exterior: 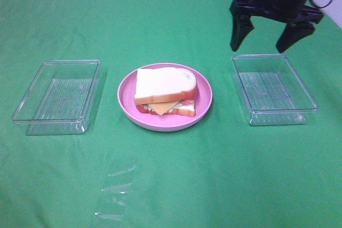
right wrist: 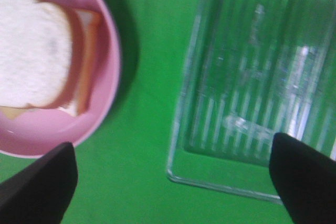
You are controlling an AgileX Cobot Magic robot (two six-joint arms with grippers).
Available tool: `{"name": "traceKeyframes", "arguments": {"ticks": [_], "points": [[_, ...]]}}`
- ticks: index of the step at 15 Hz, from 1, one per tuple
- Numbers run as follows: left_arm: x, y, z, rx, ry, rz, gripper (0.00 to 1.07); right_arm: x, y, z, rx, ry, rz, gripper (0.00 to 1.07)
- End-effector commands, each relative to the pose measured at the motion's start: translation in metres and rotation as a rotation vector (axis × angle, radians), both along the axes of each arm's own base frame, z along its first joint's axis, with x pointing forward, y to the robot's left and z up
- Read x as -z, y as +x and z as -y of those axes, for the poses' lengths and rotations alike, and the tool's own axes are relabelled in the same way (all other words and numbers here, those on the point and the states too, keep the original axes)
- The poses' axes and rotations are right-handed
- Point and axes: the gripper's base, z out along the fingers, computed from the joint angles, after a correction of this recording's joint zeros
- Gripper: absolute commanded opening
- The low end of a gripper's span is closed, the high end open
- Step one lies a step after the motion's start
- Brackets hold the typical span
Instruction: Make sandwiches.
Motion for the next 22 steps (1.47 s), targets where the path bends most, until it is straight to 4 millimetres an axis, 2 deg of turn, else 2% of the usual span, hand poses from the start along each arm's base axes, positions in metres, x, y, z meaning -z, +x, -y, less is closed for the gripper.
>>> {"name": "traceKeyframes", "arguments": {"ticks": [1, 3, 5, 7, 9, 10, 11, 12, 13, 14, 15, 19, 22], "points": [[0.001, -0.002, 0.000, -0.003, -0.006, 0.019, 1.00, -0.003, -0.008, 0.037, 0.060, -0.060, -0.126, 0.94], [0.001, -0.002, 0.000, -0.003, -0.006, 0.019, 1.00, -0.003, -0.011, 0.038, 0.053, -0.079, -0.148, 0.94], [0.001, -0.002, 0.000, -0.003, -0.006, 0.019, 1.00, -0.006, -0.021, 0.039, 0.049, -0.082, -0.175, 0.94], [0.001, -0.002, 0.000, -0.003, -0.006, 0.019, 1.00, -0.019, -0.050, 0.041, 0.056, -0.082, -0.171, 0.94], [0.001, -0.002, 0.000, -0.003, -0.006, 0.019, 1.00, -0.035, -0.091, 0.045, 0.063, -0.077, -0.121, 0.94], [0.001, -0.002, 0.000, -0.003, -0.006, 0.019, 1.00, -0.038, -0.102, 0.045, 0.064, -0.076, -0.111, 0.94], [0.001, -0.002, 0.000, -0.003, -0.006, 0.019, 1.00, -0.054, -0.159, 0.050, 0.068, -0.068, -0.042, 0.94], [0.001, -0.002, 0.000, -0.003, -0.006, 0.019, 1.00, -0.057, -0.171, 0.051, 0.069, -0.066, -0.023, 0.94], [0.001, -0.002, 0.000, -0.003, -0.006, 0.019, 1.00, -0.064, -0.210, 0.055, 0.073, -0.056, 0.062, 0.94], [0.001, -0.002, 0.000, -0.003, -0.006, 0.019, 1.00, -0.066, -0.223, 0.056, 0.075, -0.052, 0.095, 0.94], [0.001, -0.002, 0.000, -0.003, -0.006, 0.019, 1.00, -0.067, -0.249, 0.058, 0.078, -0.044, 0.161, 0.94], [0.001, -0.002, 0.000, -0.003, -0.006, 0.019, 1.00, -0.055, -0.326, 0.065, 0.085, -0.018, 0.370, 0.94], [0.001, -0.002, 0.000, -0.003, -0.006, 0.019, 1.00, -0.041, -0.363, 0.068, 0.086, -0.003, 0.494, 0.94]]}}
